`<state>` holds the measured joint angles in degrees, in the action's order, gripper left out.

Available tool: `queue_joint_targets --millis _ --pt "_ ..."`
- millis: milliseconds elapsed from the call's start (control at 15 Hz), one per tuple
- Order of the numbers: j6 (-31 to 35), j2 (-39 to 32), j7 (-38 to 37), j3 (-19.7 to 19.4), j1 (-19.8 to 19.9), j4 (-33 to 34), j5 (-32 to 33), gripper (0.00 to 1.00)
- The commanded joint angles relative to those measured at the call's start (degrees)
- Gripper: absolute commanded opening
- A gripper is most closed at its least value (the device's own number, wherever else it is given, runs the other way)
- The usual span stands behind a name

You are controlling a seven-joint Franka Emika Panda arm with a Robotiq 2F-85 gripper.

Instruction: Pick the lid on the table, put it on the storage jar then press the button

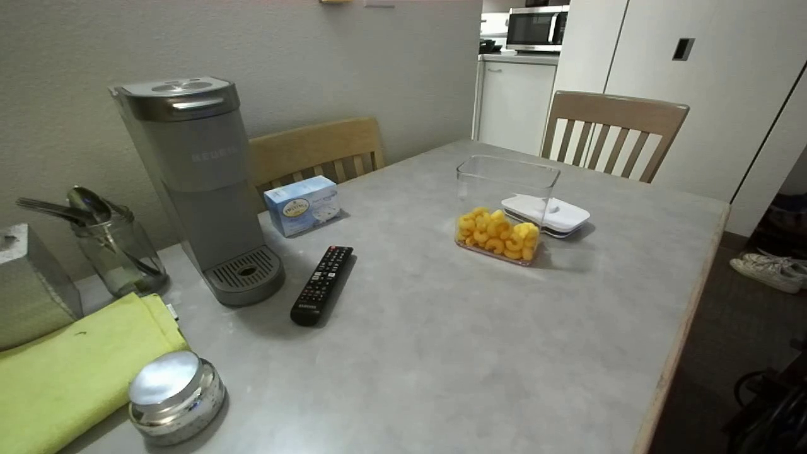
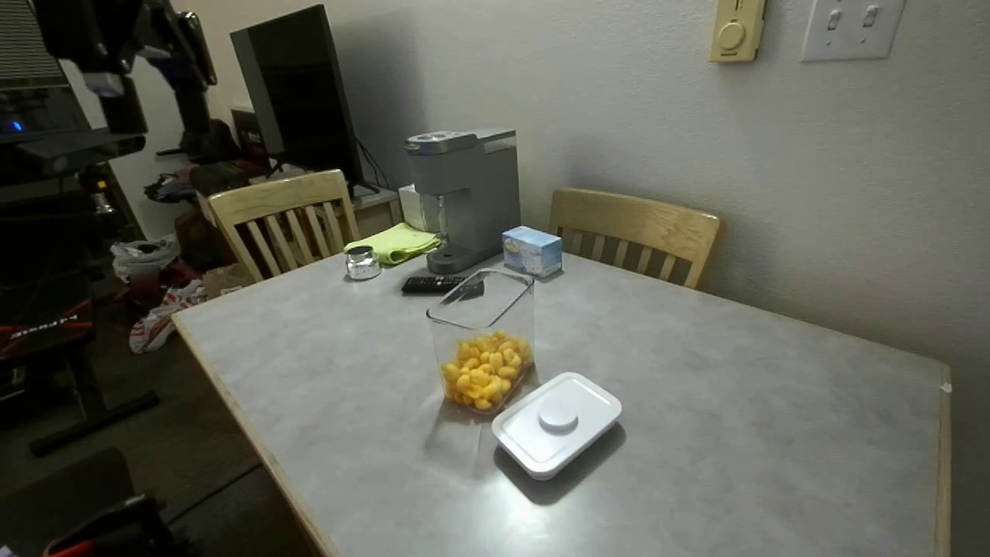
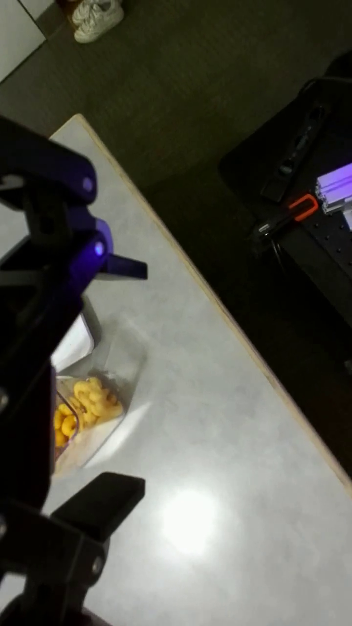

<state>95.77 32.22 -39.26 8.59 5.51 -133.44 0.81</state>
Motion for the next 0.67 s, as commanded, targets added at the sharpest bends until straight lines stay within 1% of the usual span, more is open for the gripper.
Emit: queue_joint_targets --millis 0,67,267,333,600 --pt "2.59 -4.98 -1.94 -3.22 2.79 3.48 0.57 1.00" --pt "3.62 -5.85 -2.07 -4.15 3.22 4.02 0.42 1.00" --pt "10.80 -7.27 -0.96 -7.19 3.95 4.19 -0.47 1.00" --pt "11.98 -8.15 -0.59 -8.00 4.21 4.64 -0.25 1.00" --pt "12.15 -12.06 0.82 -10.66 5.30 7.08 1.20 1.00"
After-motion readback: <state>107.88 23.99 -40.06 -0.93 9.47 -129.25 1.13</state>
